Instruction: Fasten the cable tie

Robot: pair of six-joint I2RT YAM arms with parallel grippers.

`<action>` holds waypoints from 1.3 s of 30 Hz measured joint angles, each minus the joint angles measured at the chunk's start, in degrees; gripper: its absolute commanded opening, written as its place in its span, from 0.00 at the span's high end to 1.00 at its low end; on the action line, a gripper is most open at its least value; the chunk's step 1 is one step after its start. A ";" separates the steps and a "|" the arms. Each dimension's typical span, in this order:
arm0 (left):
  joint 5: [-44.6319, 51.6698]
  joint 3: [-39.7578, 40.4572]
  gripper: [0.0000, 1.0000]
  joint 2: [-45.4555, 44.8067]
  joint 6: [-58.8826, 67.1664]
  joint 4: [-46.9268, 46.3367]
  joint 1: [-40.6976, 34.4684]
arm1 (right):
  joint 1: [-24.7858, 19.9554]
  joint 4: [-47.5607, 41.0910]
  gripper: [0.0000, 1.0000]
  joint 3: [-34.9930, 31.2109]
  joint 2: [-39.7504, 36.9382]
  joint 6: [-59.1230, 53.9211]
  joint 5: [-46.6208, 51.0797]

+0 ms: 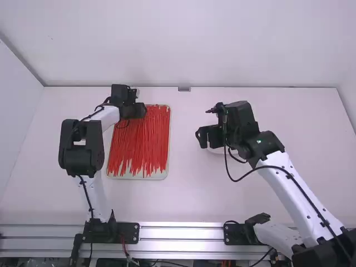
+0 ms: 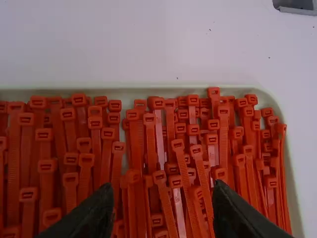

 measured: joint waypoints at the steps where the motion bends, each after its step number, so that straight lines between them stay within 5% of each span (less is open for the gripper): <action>1: 0.00 0.00 0.48 0.00 0.00 0.35 -0.02 | 0.00 -0.02 0.01 0.00 0.00 -0.02 -0.02; 39: -0.26 0.00 0.63 3.85 -1.25 3.21 -0.02 | 0.00 -1.62 0.01 0.00 0.00 -0.02 0.00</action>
